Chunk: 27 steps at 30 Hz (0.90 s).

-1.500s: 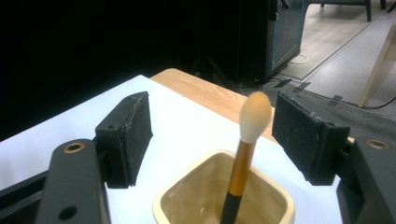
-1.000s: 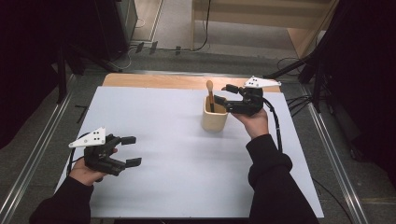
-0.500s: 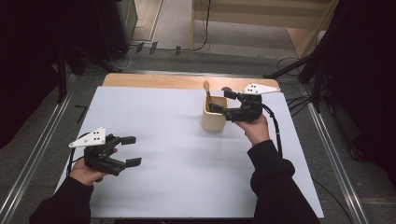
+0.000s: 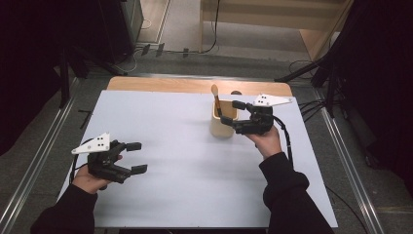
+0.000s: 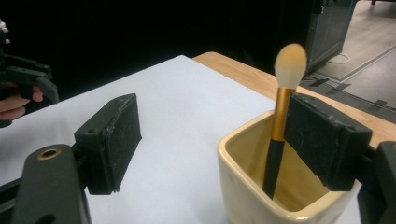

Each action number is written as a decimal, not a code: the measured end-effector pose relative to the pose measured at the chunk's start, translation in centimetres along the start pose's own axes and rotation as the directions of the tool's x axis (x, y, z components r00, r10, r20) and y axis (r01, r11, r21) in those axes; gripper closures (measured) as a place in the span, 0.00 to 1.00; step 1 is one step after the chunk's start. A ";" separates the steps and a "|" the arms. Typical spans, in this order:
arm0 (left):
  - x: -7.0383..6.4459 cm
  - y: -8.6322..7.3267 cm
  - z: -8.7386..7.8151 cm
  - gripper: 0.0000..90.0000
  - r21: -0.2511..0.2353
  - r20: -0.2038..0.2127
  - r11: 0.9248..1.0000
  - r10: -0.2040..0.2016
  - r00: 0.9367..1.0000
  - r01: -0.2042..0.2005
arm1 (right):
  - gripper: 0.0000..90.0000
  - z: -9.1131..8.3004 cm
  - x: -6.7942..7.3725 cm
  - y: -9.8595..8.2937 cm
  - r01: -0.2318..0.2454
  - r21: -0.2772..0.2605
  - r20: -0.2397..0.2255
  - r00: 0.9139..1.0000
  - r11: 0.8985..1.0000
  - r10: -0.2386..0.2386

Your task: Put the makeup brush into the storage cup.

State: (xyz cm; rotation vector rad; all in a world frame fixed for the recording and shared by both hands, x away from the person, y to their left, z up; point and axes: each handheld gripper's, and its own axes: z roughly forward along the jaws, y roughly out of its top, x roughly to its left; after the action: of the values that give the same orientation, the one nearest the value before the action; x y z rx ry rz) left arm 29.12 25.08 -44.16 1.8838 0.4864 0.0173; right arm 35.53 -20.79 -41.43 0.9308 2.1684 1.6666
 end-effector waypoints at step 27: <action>0.1 0.0 -0.2 0.18 0.000 -0.005 1.000 0.005 1.000 -0.005 | 0.23 -1.1 2.3 -2.1 0.039 0.000 -0.087 0.995 0.999 -0.038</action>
State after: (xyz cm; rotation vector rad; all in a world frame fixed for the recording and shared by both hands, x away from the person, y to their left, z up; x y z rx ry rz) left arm 29.15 25.29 -44.09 1.8853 0.4851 0.0251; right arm 32.50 -20.51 -42.63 0.8257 2.2290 1.7182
